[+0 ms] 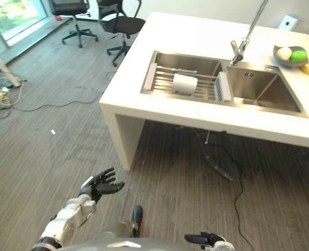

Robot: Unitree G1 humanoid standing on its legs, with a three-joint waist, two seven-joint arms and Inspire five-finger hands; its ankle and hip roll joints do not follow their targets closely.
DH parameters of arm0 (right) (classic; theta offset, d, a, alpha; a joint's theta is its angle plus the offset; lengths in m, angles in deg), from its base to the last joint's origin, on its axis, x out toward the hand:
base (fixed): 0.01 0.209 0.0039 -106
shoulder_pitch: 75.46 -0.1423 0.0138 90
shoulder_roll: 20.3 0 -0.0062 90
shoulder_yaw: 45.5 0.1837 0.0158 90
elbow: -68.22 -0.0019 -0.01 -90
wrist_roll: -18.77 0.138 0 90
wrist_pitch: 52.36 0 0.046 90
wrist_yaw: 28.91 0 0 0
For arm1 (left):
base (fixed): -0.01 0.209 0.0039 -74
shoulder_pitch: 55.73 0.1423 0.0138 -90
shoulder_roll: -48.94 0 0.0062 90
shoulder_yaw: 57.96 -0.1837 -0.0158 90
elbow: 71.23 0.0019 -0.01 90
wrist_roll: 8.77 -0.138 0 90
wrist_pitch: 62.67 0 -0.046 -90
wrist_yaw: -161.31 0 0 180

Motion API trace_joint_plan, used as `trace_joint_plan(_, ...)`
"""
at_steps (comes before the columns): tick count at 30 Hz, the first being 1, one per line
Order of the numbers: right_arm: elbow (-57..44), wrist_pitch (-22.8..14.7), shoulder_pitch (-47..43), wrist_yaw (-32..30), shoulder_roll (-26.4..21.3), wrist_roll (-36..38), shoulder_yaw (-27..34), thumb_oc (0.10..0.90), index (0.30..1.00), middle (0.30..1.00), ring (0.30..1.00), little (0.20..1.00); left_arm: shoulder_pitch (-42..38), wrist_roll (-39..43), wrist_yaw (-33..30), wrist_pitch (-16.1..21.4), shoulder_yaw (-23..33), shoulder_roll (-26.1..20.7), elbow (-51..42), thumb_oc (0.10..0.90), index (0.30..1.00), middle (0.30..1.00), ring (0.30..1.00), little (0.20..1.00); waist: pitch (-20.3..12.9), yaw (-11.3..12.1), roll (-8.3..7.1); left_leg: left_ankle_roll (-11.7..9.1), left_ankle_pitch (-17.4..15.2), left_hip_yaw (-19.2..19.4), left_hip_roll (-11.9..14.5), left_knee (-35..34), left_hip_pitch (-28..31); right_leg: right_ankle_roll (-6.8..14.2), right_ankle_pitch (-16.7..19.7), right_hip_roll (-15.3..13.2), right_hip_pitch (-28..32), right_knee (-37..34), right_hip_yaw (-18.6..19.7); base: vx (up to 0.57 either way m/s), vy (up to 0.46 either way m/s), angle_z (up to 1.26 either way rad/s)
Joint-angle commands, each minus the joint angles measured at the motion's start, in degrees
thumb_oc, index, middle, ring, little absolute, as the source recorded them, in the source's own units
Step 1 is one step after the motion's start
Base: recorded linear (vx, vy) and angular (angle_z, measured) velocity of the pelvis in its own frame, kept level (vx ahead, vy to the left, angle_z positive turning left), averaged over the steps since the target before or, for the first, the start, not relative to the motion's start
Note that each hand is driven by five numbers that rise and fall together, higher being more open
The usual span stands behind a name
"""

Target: Place the dishes in the dishwasher.

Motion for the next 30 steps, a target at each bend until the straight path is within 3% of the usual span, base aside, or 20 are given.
trace_joint_plan(1,-1.52,-0.59,-0.40,0.62,-4.45,-1.88,0.79,0.800,0.900,0.900,0.900,0.900,-3.80,0.57,-1.08,6.30,3.89,-0.77,-11.32,0.800,0.900,0.900,0.900,0.900,1.39,1.61,2.95,-1.48,-8.71,-1.61,1.78,6.70,0.54,-1.88,11.03,3.66,-8.53,-8.03,-0.54,0.22,0.094,0.08)
trace_joint_plan(2,-1.59,-0.71,0.44,0.59,-3.64,-1.81,0.86,0.800,0.900,0.900,0.900,0.900,-3.94,-0.33,-2.65,7.11,6.17,-1.21,-15.30,0.800,0.900,0.900,0.900,0.900,1.59,1.45,3.63,-0.83,-9.63,-1.88,2.29,6.02,2.39,-1.57,12.09,2.95,-10.88,-3.28,-1.24,0.21,0.034,0.10)
trace_joint_plan(3,-1.86,-0.76,1.07,0.61,-2.98,-1.73,0.71,0.800,0.900,0.900,0.900,0.900,-4.57,-1.11,-3.60,7.52,7.60,-1.39,-17.58,0.800,0.900,0.900,0.900,0.900,1.63,1.66,3.64,-0.86,-10.11,-1.81,2.42,5.72,3.23,-1.53,12.01,1.19,-11.81,-4.03,-2.39,0.22,-0.031,0.03)
trace_joint_plan(6,-2.56,-0.70,2.23,1.14,-2.22,-1.80,0.38,0.800,0.900,0.900,0.900,0.900,-6.28,-2.62,-5.90,9.28,11.85,-2.52,-23.48,0.800,0.900,0.900,0.900,0.900,1.28,2.16,3.66,-2.39,-11.42,-2.49,3.44,5.06,4.94,-3.60,7.93,-4.31,-11.68,-14.34,-5.93,0.14,-0.132,0.02)
trace_joint_plan(7,-2.57,-0.68,2.22,1.14,-2.20,-1.80,0.37,0.800,0.900,0.900,0.900,0.900,-6.24,-2.64,-5.93,9.21,11.88,-2.53,-23.58,0.800,0.900,0.900,0.900,0.900,1.35,2.01,3.68,-2.47,-11.56,-2.65,3.50,5.16,5.02,-3.65,7.86,-4.23,-11.37,-14.56,-6.16,0.10,-0.159,0.18)
trace_joint_plan(9,-2.69,-0.63,2.09,1.11,-2.30,-1.60,0.27,0.800,0.900,0.900,0.900,0.900,-8.57,-3.81,-7.91,10.84,13.65,-3.65,-25.80,0.800,0.900,0.900,0.900,0.900,1.20,1.92,3.13,-3.73,-12.77,-3.68,3.91,5.46,5.63,-3.59,9.43,-6.35,-12.07,-22.90,-4.37,0.13,-0.206,0.44)
trace_joint_plan(11,-2.56,-0.31,2.43,1.67,-2.02,-1.65,-0.26,0.800,0.900,0.900,0.900,0.900,-9.97,-6.15,-9.15,12.04,15.34,-4.59,-28.64,0.800,0.900,0.900,0.900,0.900,0.98,2.09,1.75,-4.48,-13.49,-3.88,3.56,5.42,6.43,-1.96,12.17,-6.28,-11.04,-27.63,-0.83,0.17,-0.250,0.39)
trace_joint_plan(12,-2.39,-0.25,3.09,2.16,-1.47,-2.28,-0.72,0.800,0.900,0.900,0.900,0.900,-10.22,-9.06,-9.86,12.47,17.02,-5.15,-30.79,0.800,0.900,0.900,0.900,0.900,-0.44,2.96,0.73,-5.35,-13.26,-2.92,3.79,4.02,7.00,-1.07,13.56,-6.51,-8.57,-31.54,-2.91,0.19,-0.255,0.27)
trace_joint_plan(15,-3.08,-0.46,3.69,2.64,-1.39,-2.55,-1.58,0.800,0.900,0.900,0.900,0.900,-11.72,-11.57,-11.09,13.39,18.71,-5.84,-32.87,0.800,0.900,0.900,0.900,0.900,-1.85,2.63,0.54,-6.95,-11.79,-3.20,5.37,1.27,7.95,-1.22,12.18,-4.37,-5.90,-35.29,-3.62,0.10,-0.180,0.09)
trace_joint_plan(17,-3.08,-0.46,3.69,2.64,-1.39,-2.55,-1.58,0.800,0.900,0.900,0.900,0.900,-11.72,-11.57,-11.09,13.39,18.71,-5.84,-32.87,0.800,0.900,0.900,0.900,0.900,-1.85,2.63,0.54,-6.95,-11.79,-3.20,5.37,1.27,7.95,-1.22,12.18,-4.37,-5.90,-35.29,-3.62,0.02,-0.077,0.12)
trace_joint_plan(19,-3.53,-0.72,3.88,2.41,-1.55,-1.90,-1.83,0.800,0.900,0.900,0.900,0.900,-14.58,-13.46,-11.93,13.68,18.78,-7.15,-33.93,0.800,0.900,0.900,0.900,0.900,-2.42,1.99,0.80,-8.47,-10.13,-3.69,6.79,-1.20,8.64,-1.90,10.73,-2.75,-4.19,-37.34,-4.95,0.02,-0.186,-0.07)
trace_joint_plan(23,-4.37,-1.23,4.02,1.96,-1.61,-0.45,-2.51,0.800,0.900,0.900,0.900,0.900,-20.05,-10.60,-9.51,14.83,13.82,-6.85,-36.64,0.800,0.900,0.900,0.900,0.900,-3.22,0.13,1.39,-9.80,-8.99,-3.84,8.06,-3.38,9.42,-2.50,10.29,-0.91,-1.89,-41.52,-6.35,0.01,-0.144,0.07)
trace_joint_plan(30,-5.66,-1.53,5.51,2.70,-0.91,-0.34,-4.00,0.800,0.900,0.900,0.900,0.900,-26.35,-12.10,-5.73,14.65,5.28,-7.81,-35.81,0.800,0.900,0.900,0.900,0.900,-3.76,-3.29,2.52,-10.15,-9.06,-1.97,8.91,-3.96,10.93,-2.92,9.77,0.23,-1.47,-42.68,-4.44,0.02,-0.031,-0.12)
